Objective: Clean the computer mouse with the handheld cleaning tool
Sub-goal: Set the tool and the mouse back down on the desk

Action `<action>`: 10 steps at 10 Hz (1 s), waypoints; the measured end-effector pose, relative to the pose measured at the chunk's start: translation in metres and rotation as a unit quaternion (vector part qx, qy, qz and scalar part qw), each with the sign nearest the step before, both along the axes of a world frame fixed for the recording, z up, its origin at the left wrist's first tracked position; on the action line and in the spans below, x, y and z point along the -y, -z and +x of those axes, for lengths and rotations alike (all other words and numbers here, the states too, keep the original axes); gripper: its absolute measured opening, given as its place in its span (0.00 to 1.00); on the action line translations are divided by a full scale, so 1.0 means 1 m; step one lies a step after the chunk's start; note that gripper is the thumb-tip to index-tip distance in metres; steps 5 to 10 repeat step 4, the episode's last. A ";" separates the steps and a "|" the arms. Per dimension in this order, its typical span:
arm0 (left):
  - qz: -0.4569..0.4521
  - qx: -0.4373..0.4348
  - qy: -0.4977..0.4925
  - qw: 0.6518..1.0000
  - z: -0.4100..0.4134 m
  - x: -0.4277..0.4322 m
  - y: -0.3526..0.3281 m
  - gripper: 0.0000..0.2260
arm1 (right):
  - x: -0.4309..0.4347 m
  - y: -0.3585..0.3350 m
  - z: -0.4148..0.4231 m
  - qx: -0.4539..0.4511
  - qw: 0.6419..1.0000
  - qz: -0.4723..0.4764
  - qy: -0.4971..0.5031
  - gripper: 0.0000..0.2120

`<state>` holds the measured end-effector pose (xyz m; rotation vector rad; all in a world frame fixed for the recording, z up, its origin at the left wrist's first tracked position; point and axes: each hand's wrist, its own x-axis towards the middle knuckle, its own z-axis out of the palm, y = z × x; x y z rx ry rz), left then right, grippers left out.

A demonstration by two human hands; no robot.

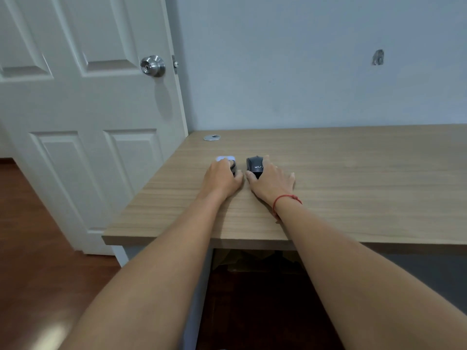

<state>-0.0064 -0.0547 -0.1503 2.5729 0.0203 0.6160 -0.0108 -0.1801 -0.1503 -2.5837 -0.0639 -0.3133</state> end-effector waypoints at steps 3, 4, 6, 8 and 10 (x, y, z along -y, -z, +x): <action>-0.018 -0.041 -0.041 0.998 -0.043 0.000 -0.002 0.20 | 0.017 0.002 -0.045 -0.016 0.999 -0.001 -0.040 0.35; 0.003 -0.057 -0.082 0.995 -0.060 0.003 -0.001 0.18 | 0.020 0.001 -0.062 -0.004 0.998 -0.040 -0.054 0.26; 0.003 -0.057 -0.082 0.995 -0.060 0.003 -0.001 0.18 | 0.020 0.001 -0.062 -0.004 0.998 -0.040 -0.054 0.26; 0.003 -0.057 -0.082 0.995 -0.060 0.003 -0.001 0.18 | 0.020 0.001 -0.062 -0.004 0.998 -0.040 -0.054 0.26; 0.003 -0.057 -0.082 0.995 -0.060 0.003 -0.001 0.18 | 0.020 0.001 -0.062 -0.004 0.998 -0.040 -0.054 0.26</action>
